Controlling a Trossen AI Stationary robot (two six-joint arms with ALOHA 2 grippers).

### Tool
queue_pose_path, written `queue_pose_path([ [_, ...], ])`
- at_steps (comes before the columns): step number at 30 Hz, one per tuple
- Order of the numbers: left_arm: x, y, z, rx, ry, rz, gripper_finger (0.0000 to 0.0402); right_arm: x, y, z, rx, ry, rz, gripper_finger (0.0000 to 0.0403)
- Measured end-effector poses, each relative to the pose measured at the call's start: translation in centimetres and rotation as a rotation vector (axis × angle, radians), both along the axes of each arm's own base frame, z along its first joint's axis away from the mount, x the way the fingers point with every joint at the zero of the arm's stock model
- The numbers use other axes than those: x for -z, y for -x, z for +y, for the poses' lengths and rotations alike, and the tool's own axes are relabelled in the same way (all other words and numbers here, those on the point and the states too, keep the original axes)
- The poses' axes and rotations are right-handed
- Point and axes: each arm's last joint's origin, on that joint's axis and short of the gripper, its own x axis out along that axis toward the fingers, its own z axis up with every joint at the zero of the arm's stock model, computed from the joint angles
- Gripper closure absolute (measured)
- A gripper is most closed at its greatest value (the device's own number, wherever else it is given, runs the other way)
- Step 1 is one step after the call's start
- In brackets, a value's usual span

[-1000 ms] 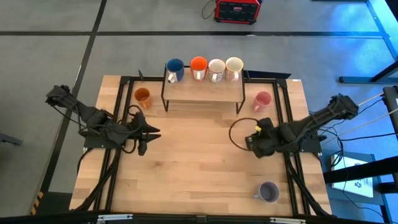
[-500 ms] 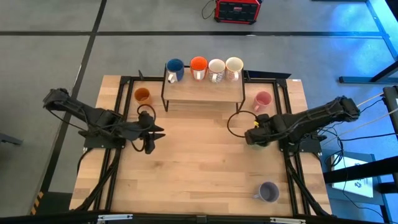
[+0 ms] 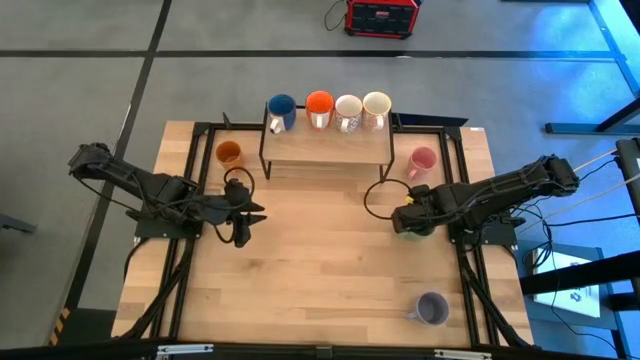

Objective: Place coffee mugs
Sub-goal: Put the green mug on the shelf

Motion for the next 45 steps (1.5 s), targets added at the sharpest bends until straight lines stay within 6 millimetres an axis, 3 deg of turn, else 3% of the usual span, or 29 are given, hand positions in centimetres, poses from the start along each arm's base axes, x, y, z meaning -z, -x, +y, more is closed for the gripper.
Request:
queue_pose_path([
  [9,0.0,0.0,0.0,0.001,0.001,0.000,0.0287,-1.4,-0.9,0.2,-0.022,-0.028,-0.091,0.0194],
  [18,0.0,0.0,0.0,0.001,0.001,0.000,0.0287,1.3,-2.2,0.5,-0.052,-0.011,-0.047,0.0199],
  [22,0.0,0.0,0.0,0.001,0.002,0.000,0.0287,1.9,-2.5,0.6,-0.062,-0.003,-0.020,0.0241],
  [31,0.0,0.0,0.0,0.001,0.001,0.000,0.0287,2.3,-2.7,0.6,-0.155,0.012,0.003,0.0375],
  [33,0.0,0.0,0.0,0.001,0.001,0.000,0.0287,2.3,-2.8,0.6,-0.208,0.023,0.003,0.0393],
  [37,0.0,0.0,0.0,0.001,0.001,0.000,0.0287,2.1,-3.5,0.8,-0.361,0.014,-0.052,0.0388],
  [45,0.0,0.0,-0.1,0.021,0.014,0.006,0.0287,0.9,-5.6,1.5,-0.871,0.021,-0.240,0.0396],
])
